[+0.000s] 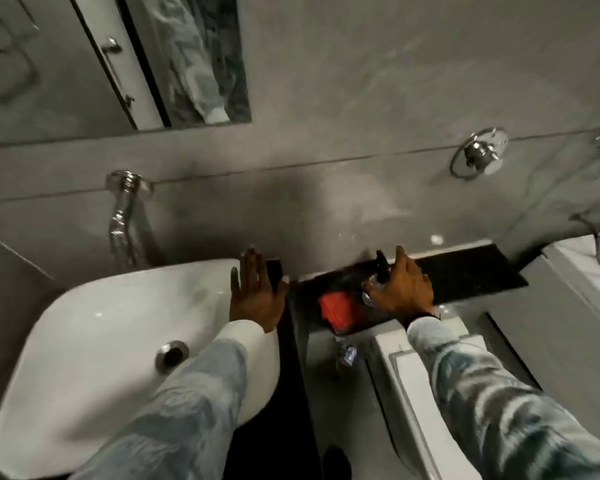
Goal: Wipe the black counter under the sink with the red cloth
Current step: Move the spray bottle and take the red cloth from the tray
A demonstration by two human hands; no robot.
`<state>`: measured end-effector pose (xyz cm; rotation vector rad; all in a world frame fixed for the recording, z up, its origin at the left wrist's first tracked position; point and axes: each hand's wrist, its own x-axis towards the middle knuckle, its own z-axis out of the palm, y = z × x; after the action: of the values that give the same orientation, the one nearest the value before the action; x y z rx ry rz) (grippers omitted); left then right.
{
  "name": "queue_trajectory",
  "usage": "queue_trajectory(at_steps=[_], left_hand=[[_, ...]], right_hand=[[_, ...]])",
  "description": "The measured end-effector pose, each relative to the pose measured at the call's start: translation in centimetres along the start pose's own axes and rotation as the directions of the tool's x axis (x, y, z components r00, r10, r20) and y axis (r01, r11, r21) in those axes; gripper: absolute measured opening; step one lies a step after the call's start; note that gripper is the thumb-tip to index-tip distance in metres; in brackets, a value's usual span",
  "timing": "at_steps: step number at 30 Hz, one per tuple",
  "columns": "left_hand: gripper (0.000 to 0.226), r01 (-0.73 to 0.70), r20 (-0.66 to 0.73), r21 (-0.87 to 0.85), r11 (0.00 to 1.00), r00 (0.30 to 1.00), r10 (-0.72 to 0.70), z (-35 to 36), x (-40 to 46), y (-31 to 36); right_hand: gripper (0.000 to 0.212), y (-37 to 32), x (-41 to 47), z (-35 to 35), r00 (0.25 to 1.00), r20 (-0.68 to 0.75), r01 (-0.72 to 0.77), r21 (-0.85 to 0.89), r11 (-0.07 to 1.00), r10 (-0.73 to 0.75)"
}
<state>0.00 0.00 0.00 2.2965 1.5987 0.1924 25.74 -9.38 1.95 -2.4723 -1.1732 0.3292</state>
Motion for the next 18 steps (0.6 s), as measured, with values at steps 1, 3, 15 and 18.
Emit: queue_trajectory(at_steps=[1, 3, 15, 18], left_hand=[[0.082, 0.068, 0.036, -0.022, 0.997, 0.997, -0.067, 1.8, 0.8, 0.5], [0.083, 0.168, 0.029, -0.056, 0.984, 0.986, -0.167, 4.2, 2.1, 1.0], [0.074, 0.206, -0.162, 0.138, 0.969, 0.970, -0.183, 7.4, 3.2, 0.6], [0.074, 0.214, -0.151, 0.132, 0.968, 0.969, -0.194, 7.4, 3.2, 0.6]], right_hand=[[0.115, 1.8, 0.9, 1.4, 0.992, 0.078, -0.104, 0.039, 0.994, 0.100], [0.120, 4.8, 2.4, 3.9, 0.949, 0.224, -0.262, 0.162, 0.951, 0.223], [0.072, 7.4, 12.2, 10.9, 0.969, 0.245, -0.167, 0.511, 0.843, 0.044], [0.057, 6.4, 14.4, 11.3, 0.967, 0.256, -0.102, 0.387, 0.916, -0.001]])
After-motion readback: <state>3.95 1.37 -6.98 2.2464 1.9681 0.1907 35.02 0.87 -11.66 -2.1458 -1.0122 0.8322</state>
